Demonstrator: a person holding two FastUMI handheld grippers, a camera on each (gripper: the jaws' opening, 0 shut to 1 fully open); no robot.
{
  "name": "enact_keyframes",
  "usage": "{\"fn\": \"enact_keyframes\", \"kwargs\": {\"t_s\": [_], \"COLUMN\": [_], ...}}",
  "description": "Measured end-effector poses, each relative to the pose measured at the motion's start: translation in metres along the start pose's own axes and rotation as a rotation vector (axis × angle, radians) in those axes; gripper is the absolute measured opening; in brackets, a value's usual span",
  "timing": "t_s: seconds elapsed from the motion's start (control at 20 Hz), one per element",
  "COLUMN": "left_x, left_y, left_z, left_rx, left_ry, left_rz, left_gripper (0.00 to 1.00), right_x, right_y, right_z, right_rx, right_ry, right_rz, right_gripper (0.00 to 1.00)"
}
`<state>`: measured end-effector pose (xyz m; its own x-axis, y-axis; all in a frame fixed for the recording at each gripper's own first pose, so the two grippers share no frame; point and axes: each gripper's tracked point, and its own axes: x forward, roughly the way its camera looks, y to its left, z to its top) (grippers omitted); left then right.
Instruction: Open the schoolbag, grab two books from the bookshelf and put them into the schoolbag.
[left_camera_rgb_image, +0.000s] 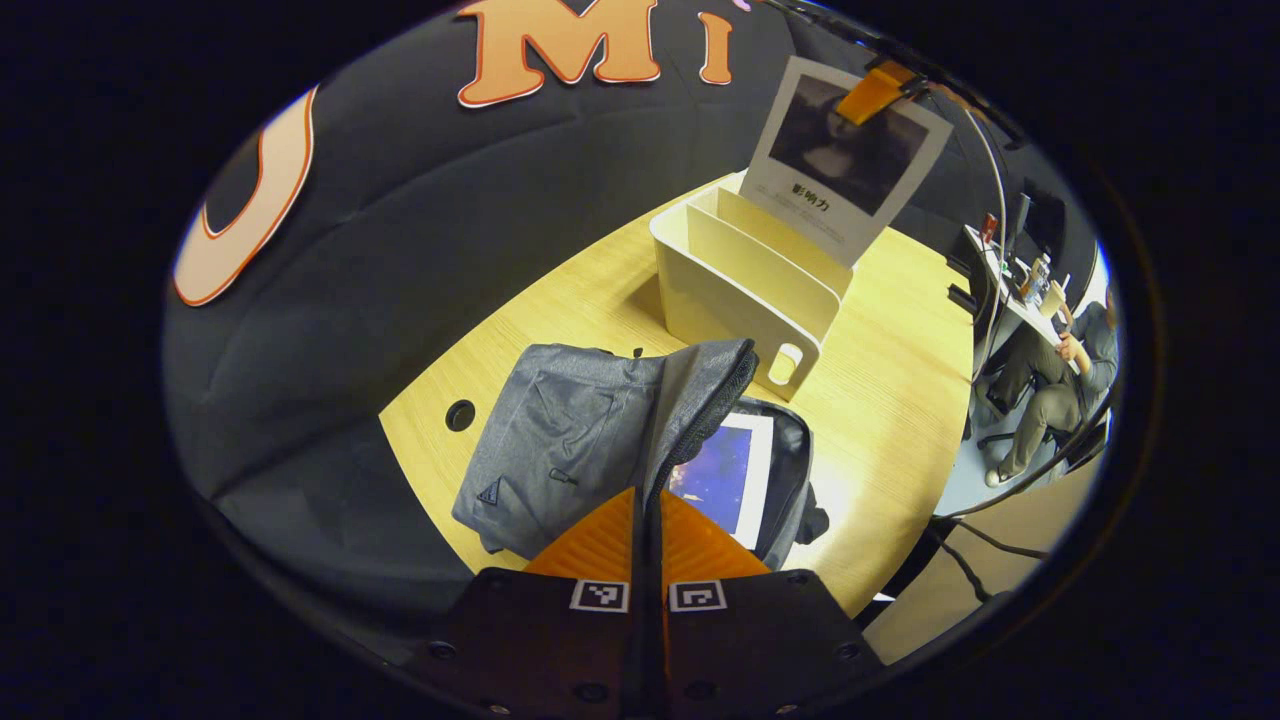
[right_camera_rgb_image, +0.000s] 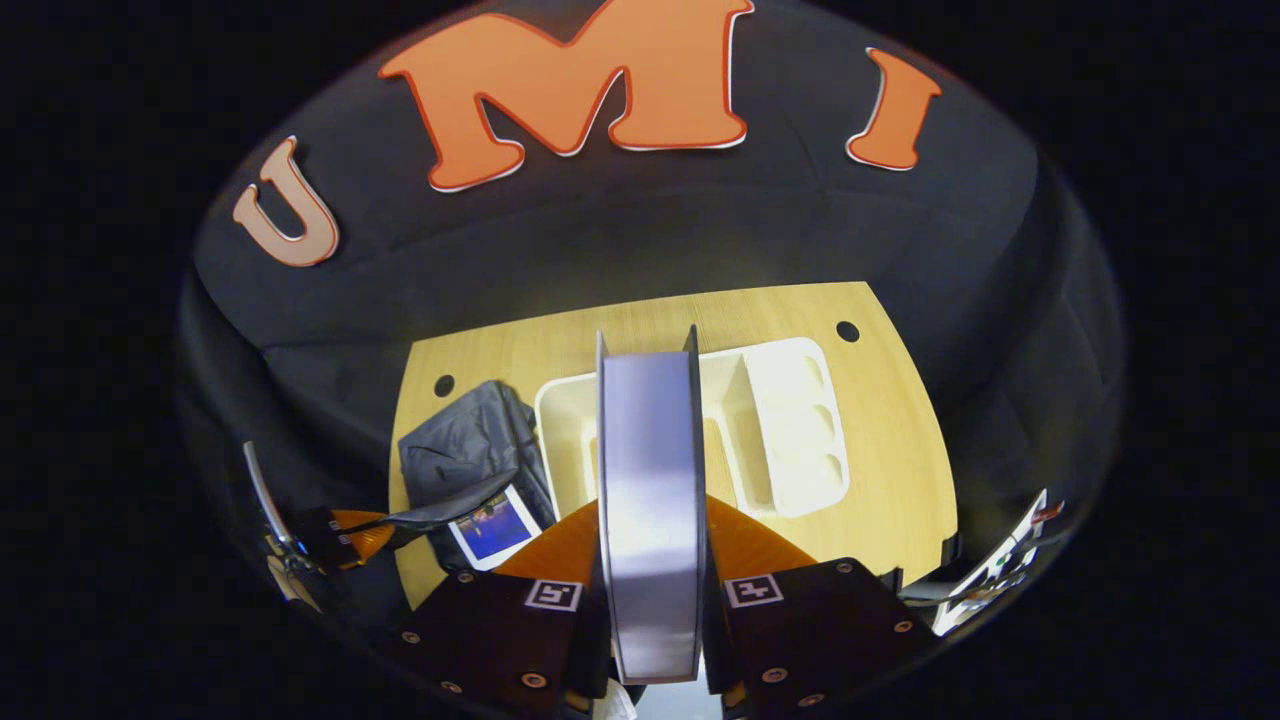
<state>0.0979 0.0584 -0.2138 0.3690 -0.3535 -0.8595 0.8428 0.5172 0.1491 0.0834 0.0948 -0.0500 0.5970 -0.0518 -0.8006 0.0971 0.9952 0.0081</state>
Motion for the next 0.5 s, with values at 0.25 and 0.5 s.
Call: {"fn": "enact_keyframes", "kwargs": {"t_s": [0.25, 0.5], "left_x": [-0.004, -0.009], "left_y": [0.003, 0.009], "left_z": [0.001, 0.01], "left_rx": [0.043, 0.068], "left_ry": [0.008, 0.034], "left_rz": [0.002, 0.011], "left_gripper": [0.01, 0.01], "right_x": [-0.031, -0.009], "right_y": [0.038, 0.073], "right_z": [-0.052, -0.128], "right_rx": [0.144, 0.376], "right_ry": [-0.039, 0.022], "right_rz": [0.198, 0.403], "right_gripper": [0.37, 0.37]}}
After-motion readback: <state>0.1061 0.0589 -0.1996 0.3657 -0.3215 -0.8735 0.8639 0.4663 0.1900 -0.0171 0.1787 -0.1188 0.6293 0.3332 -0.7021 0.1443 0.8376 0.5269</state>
